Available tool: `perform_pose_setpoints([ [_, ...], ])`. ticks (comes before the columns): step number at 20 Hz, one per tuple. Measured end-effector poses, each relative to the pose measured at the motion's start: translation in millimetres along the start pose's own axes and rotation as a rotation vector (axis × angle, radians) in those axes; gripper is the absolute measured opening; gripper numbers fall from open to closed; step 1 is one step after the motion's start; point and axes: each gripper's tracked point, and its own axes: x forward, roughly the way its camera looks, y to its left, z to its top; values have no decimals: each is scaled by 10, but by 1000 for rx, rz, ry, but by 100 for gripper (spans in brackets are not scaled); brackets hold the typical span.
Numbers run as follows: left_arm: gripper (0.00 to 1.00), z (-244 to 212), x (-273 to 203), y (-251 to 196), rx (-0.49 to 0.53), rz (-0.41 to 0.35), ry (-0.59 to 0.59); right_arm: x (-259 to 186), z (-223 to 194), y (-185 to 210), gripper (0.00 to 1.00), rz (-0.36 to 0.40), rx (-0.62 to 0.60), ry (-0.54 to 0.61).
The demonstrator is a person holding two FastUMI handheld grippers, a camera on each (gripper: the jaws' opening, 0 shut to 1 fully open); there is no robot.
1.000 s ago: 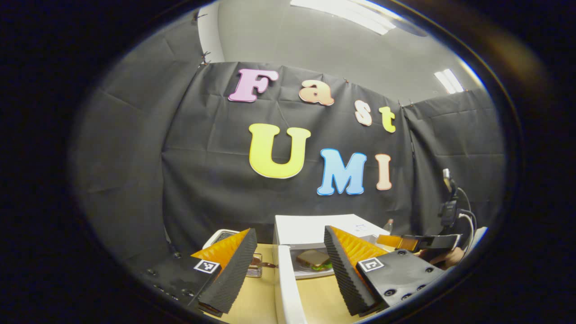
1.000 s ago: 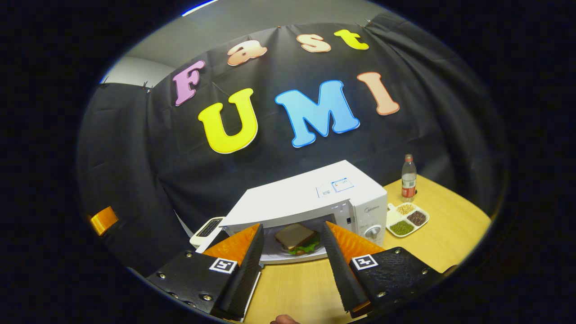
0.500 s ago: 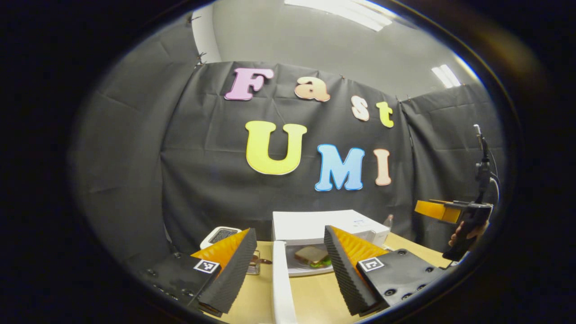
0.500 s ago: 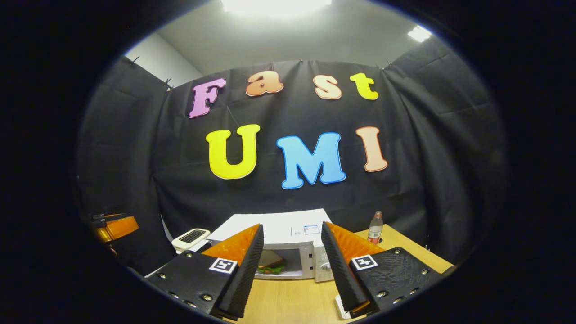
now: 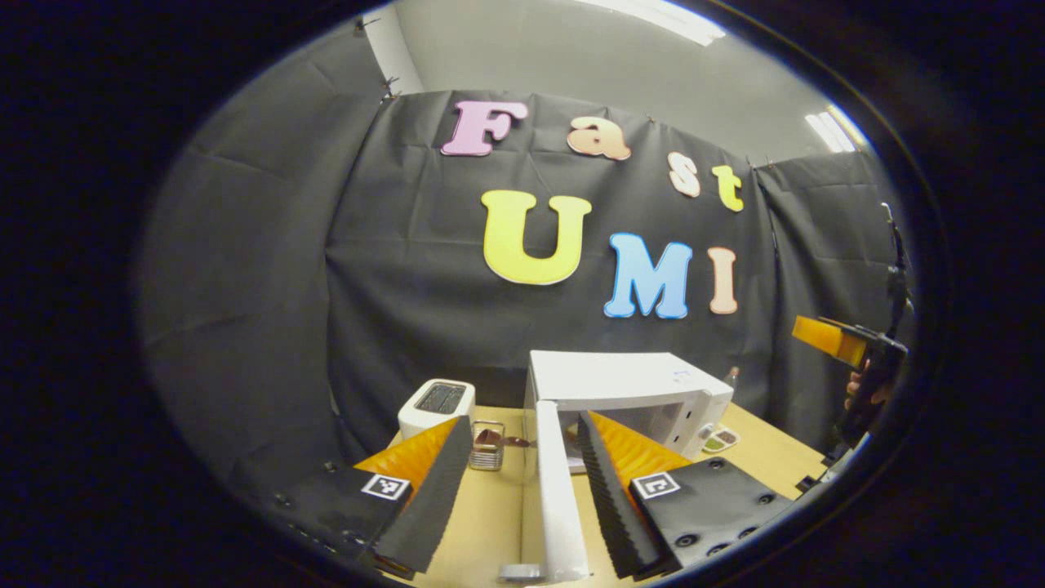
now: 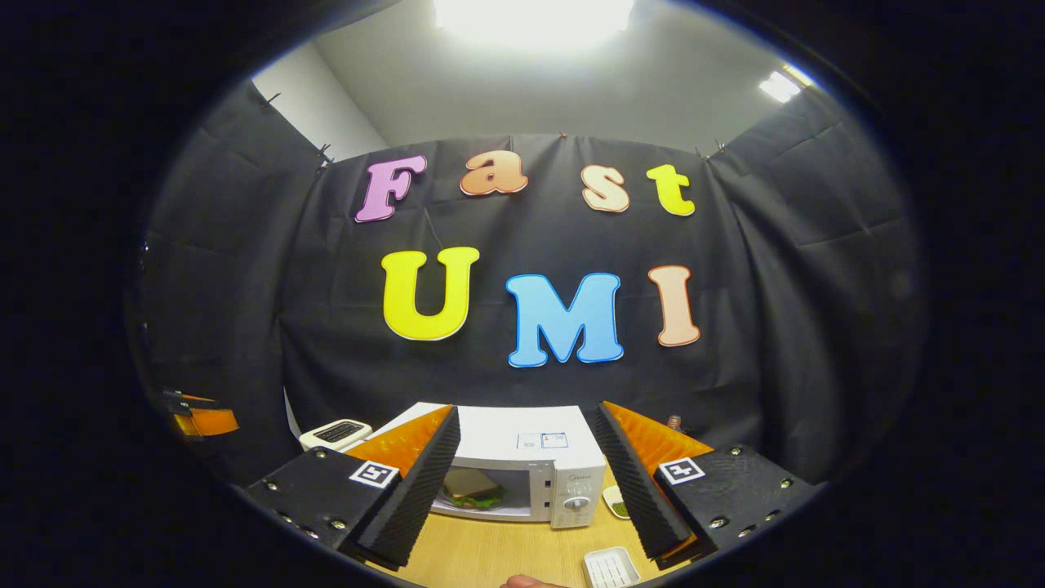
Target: Open the microwave oven with the left hand, put the food in, and close the microwave oven.
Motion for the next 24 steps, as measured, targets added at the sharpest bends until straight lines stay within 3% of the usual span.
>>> perform_pose_setpoints([
  [1,70,-130,-64,51,4,7,34,14,-47,20,100,6,-3,9],
  [3,29,-354,-73,329,30,83,77,30,-118,61,100,20,7,34],
  [4,8,-463,-168,338,14,68,111,36,-133,61,100,18,9,41],
  [14,7,-1280,-409,186,24,-11,266,87,-272,-183,100,-28,13,82],
  [24,7,-1424,-285,-511,0,-57,297,224,-175,-621,100,-26,22,55],
])
